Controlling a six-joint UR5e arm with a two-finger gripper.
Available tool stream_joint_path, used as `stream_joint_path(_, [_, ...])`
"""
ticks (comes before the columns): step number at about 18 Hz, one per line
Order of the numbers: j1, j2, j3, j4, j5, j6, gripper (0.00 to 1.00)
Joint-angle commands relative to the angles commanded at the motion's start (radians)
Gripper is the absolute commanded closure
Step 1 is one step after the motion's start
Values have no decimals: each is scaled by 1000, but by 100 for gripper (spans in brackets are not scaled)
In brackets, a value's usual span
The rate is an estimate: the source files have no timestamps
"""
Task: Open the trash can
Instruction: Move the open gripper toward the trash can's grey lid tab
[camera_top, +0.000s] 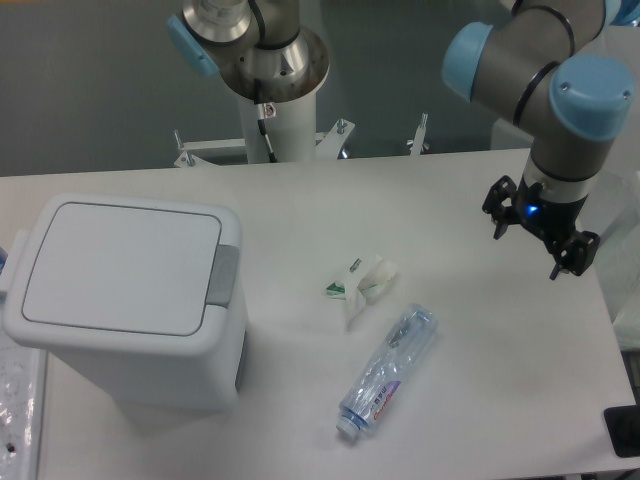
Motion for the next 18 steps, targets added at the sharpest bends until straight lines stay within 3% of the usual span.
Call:
stream_joint_path(9, [-70, 32, -29, -3, -35, -6, 0])
stream_joint_path(13, [-71, 81, -93, 8, -44, -69, 0])
stream_joint_path(18, [-61, 101, -94, 6, -63, -124, 0])
